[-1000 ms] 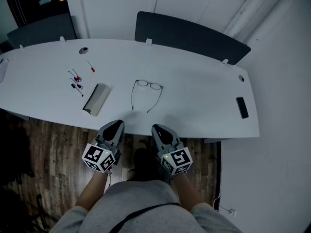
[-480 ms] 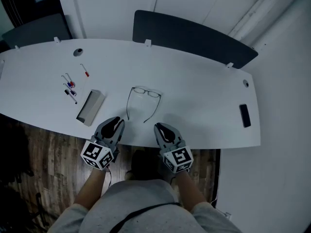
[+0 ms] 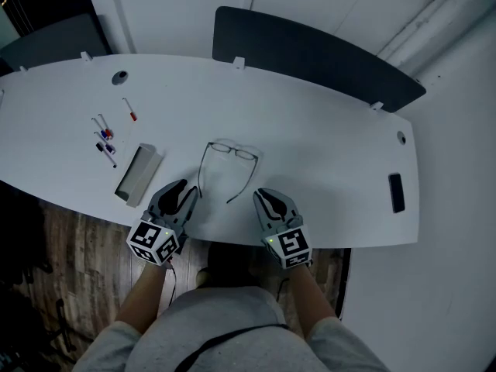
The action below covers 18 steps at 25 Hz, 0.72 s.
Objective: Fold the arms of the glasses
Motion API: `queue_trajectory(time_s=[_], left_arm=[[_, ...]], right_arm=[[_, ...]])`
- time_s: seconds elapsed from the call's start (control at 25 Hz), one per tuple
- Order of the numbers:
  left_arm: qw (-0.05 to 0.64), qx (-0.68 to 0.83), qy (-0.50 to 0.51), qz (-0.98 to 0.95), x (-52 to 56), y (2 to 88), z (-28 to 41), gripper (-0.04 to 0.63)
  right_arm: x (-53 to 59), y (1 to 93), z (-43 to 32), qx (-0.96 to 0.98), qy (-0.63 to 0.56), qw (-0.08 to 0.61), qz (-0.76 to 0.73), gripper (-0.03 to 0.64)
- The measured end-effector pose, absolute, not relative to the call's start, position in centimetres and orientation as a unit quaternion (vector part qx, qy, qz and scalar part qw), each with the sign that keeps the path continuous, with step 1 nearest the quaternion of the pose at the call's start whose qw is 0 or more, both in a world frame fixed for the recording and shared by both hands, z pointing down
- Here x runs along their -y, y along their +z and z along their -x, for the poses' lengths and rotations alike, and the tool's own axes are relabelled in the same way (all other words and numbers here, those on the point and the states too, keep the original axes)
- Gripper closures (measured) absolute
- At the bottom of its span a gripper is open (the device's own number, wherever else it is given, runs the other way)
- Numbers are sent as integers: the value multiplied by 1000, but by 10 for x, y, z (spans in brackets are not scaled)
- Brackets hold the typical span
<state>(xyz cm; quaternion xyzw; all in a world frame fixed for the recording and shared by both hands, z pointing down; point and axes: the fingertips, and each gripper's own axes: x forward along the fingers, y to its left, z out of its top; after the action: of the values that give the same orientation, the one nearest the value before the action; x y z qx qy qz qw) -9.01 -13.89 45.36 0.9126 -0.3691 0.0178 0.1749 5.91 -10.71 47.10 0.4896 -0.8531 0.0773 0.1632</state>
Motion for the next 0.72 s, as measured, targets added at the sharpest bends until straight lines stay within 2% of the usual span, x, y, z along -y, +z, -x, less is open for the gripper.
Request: queue_trajectory(time_s=[0.28, 0.48, 0.72], left_arm=[[190, 369, 29, -909, 157, 471, 82, 442], [190, 363, 36, -911, 164, 479, 76, 436], [191, 358, 38, -913, 173, 479, 69, 436]], right_arm=[[126, 481, -66, 862, 27, 221, -455, 529], [132, 489, -63, 854, -84, 311, -409, 480], [139, 507, -65, 811, -210, 418, -352, 463]])
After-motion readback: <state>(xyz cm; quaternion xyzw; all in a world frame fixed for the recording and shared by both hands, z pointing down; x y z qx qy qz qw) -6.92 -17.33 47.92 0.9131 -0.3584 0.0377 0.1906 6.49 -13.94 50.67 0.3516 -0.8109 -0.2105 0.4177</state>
